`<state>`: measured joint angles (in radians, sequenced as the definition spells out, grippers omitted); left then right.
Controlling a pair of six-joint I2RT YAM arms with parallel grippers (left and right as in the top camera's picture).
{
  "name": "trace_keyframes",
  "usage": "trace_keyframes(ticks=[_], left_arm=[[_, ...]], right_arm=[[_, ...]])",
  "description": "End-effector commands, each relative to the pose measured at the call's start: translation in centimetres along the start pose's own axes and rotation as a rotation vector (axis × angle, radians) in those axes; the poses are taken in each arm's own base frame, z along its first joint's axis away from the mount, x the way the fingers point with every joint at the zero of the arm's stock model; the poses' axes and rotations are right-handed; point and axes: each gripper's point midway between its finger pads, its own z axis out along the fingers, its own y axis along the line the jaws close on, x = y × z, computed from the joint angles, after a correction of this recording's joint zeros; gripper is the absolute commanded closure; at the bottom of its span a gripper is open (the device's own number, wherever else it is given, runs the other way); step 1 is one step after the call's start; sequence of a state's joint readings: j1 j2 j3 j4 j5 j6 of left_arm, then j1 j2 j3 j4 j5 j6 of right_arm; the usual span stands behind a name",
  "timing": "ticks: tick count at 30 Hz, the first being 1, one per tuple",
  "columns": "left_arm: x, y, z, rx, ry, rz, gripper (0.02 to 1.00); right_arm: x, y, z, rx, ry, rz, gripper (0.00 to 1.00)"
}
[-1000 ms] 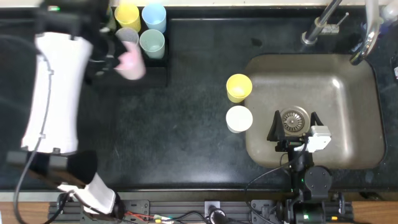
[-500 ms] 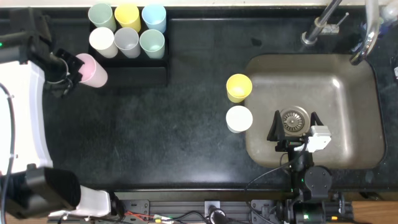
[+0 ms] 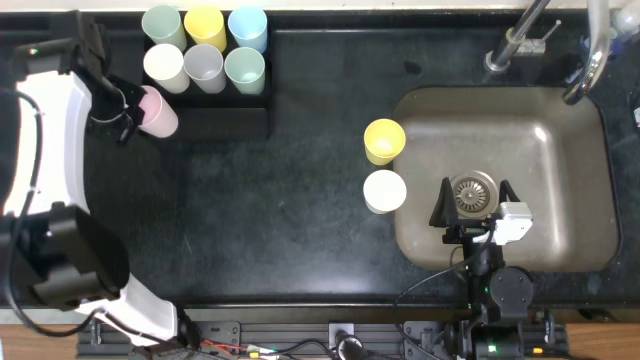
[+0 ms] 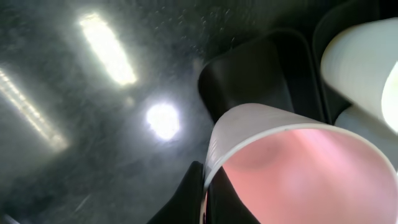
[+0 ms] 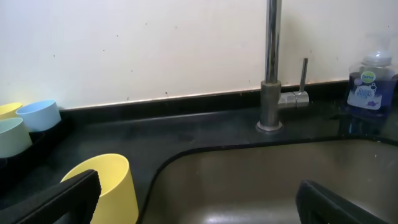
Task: Store Cups
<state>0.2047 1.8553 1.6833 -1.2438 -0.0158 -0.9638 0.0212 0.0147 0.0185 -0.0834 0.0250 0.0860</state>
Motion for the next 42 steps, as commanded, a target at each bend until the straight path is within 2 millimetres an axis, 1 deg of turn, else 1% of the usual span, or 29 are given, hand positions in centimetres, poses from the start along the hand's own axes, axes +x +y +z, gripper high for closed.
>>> trace_keyframes(ticks=[1, 6, 16, 26, 34, 42], left_arm=[[-0.3, 0.4, 0.4, -0.027, -0.024, -0.063, 0.982], [-0.4, 0.3, 1.1, -0.038, -0.021, -0.062, 0.982], [-0.8, -1.2, 3.0, -0.025, -0.032, -0.049, 0.982], [-1.3, -0.9, 3.7, -0.053, -0.055, -0.049, 0.982], [-1.5, -0.9, 5.1, -0.080, -0.057, -0.045, 0.982], [-1.4, -2.2, 6.0, -0.061, -0.074, -0.022, 0.982]], right_arm=[[0.3, 0.1, 0.0, -0.009, -0.001, 0.008, 0.003], [0.3, 0.1, 0.0, -0.009, -0.001, 0.008, 0.003], [0.3, 0.1, 0.0, -0.009, -0.001, 0.008, 0.003], [0.3, 0.1, 0.0, -0.009, -0.001, 0.008, 0.003], [0.3, 0.1, 0.0, -0.009, -0.001, 0.008, 0.003], [0.3, 0.1, 0.0, -0.009, -0.001, 0.008, 0.003]])
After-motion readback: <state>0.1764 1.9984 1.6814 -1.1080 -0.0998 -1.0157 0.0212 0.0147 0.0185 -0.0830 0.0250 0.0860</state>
